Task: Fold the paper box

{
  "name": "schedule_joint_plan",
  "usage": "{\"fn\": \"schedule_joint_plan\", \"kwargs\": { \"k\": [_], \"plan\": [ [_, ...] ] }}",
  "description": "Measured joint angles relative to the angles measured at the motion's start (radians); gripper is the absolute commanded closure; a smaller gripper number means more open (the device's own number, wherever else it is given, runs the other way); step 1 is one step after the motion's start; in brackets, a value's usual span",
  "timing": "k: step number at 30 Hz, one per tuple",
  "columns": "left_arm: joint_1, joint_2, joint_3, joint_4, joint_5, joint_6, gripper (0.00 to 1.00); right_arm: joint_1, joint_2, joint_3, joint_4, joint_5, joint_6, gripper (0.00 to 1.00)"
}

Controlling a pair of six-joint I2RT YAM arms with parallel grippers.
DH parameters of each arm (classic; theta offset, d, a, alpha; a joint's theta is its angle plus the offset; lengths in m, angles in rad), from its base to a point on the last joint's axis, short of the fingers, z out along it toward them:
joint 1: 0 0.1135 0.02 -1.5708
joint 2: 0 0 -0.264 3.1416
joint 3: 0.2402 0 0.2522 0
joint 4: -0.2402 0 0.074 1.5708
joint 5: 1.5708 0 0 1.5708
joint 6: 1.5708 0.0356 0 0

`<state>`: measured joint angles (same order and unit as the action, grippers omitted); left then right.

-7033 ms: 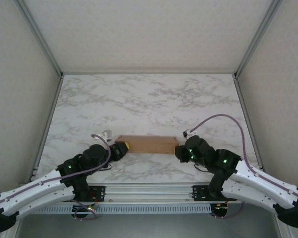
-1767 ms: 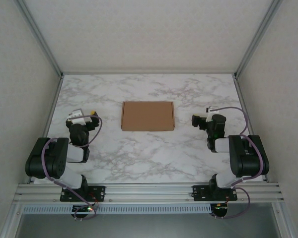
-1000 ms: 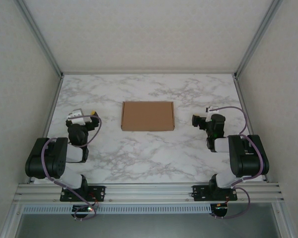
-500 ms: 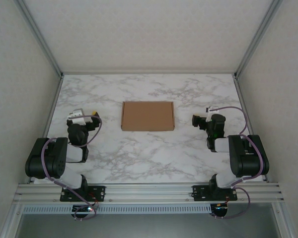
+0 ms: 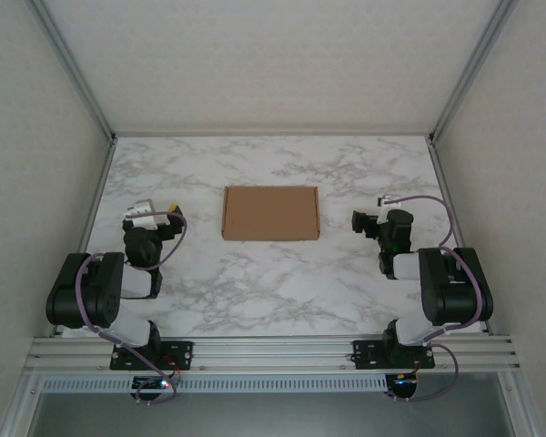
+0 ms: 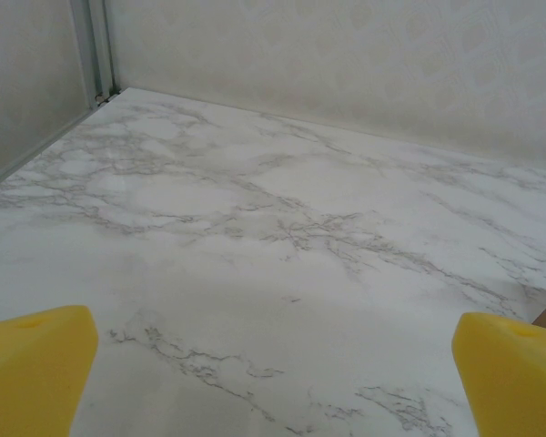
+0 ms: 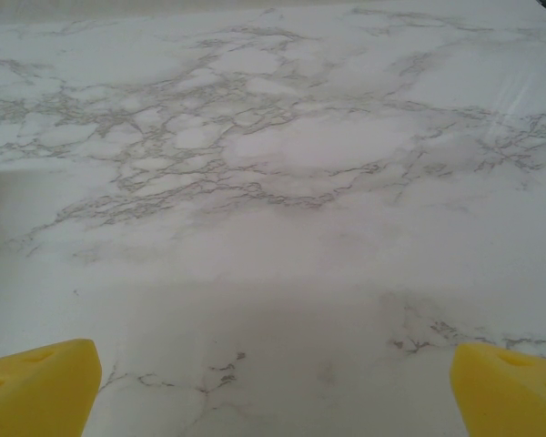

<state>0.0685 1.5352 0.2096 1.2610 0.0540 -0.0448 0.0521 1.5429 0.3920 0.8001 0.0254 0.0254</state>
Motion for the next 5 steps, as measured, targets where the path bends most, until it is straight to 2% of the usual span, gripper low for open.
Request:
{"fn": "schedule_joint_plan", "kwargs": {
  "k": [5],
  "plan": [
    [0.000, 0.000, 0.000, 0.000, 0.000, 0.000, 0.00, 0.000, 0.000, 0.000, 0.000, 0.000, 0.000, 0.01]
  ]
}}
